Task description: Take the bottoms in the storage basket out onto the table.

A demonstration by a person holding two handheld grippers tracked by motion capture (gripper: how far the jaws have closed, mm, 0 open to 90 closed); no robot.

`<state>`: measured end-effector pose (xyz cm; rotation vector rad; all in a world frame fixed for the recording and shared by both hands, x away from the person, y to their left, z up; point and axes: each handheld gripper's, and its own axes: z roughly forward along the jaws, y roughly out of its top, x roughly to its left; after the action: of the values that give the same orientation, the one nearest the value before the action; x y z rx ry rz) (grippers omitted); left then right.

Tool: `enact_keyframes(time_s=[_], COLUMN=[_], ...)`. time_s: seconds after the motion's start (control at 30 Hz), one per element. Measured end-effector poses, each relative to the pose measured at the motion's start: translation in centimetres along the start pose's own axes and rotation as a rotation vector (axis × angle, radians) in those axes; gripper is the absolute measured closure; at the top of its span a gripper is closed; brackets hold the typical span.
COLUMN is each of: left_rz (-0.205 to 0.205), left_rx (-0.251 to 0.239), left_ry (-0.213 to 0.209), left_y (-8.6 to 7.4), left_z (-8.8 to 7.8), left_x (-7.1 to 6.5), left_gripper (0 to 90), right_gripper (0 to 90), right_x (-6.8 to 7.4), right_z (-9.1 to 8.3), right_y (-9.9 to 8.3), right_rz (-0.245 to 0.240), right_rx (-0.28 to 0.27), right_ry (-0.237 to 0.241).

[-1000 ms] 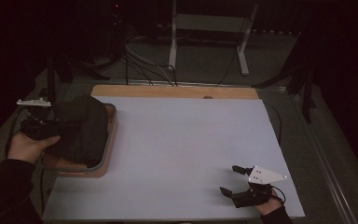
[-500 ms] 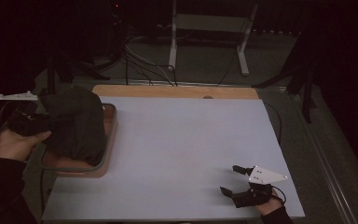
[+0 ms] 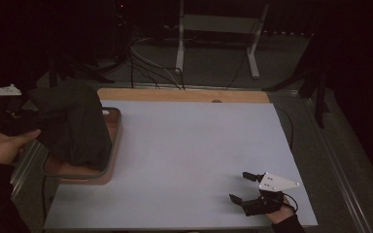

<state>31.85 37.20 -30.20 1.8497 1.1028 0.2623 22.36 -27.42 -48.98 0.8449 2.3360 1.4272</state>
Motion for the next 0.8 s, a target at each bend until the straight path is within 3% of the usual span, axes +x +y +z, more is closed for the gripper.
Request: enact_keyframes(time_s=[0.43, 0.8], left_rz=[0.019, 0.045], left_rx=[-0.081, -0.132], left_ry=[-0.009, -0.037], left_y=[1.3, 3.5], left_z=[-2.7, -4.6], left_x=[-0.4, -1.1], left_gripper=[74.6, 74.7], right_gripper=[9.4, 9.4], right_x=[-0.1, -0.2], right_z=[0.0, -0.1], right_y=[0.0, 0.0], right_rz=[0.0, 0.008], right_rx=[-0.001, -0.003], right_ry=[-0.005, -0.01])
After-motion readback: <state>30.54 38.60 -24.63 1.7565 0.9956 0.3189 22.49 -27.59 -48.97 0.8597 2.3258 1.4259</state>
